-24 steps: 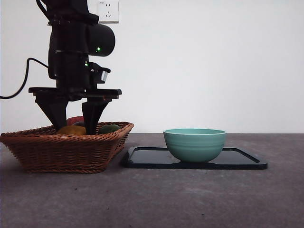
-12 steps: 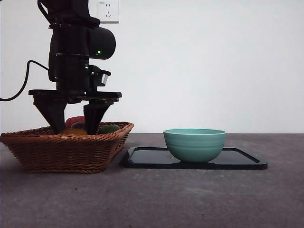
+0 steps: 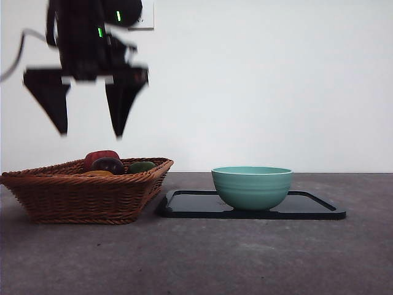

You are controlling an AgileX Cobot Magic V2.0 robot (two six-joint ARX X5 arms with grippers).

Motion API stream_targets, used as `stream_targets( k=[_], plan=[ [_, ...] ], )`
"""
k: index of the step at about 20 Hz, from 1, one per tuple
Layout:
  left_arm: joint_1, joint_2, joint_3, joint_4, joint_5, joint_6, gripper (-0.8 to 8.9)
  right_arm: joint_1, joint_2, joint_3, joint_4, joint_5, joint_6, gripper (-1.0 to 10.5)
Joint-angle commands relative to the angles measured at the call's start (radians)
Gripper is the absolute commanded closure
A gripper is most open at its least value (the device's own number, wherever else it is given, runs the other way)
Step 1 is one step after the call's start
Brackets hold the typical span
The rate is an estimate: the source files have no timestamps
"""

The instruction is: Pick up the wifruite, put it on the bowl, pick up the plate, put it on desk

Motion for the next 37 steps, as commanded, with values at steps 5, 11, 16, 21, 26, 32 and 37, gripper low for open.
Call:
stream_targets(
  k=[5,11,16,21,26,32,37],
  plan=[
    [-0.057,-0.309,0.024,-0.036,0.002,0.022,3.13,0.004,0.001,0.011,-0.069,0.0,0.011,3.5],
    [-0.189,-0.574,0.017,-0.108,0.003,0.056,3.11,0.004,0.001,0.011,-0.069,0.0,0.011,3.5],
    [-0.262,-0.768,-0.085,-0.144,0.053,0.056,3.04,0.004,0.001,0.011,-0.069,0.001,0.011,3.5],
    [-0.27,-1.012,-0.345,-0.073,0.134,0.099,2.11,0.004,0.001,0.011,-0.069,0.0,0.011,3.5],
    [-0.27,-1.223,-0.523,0.008,0.18,0.1,2.12,0.004,0.002,0.011,-0.069,0.0,0.031,3.5],
    [-0.27,-1.289,-0.548,0.022,0.193,0.096,2.12,0.004,0.002,0.011,-0.031,0.0,0.037,3.5],
    [-0.27,-1.289,-0.548,0.055,0.297,0.077,2.12,0.004,0.011,0.011,0.069,0.0,0.059,3.5]
  ],
)
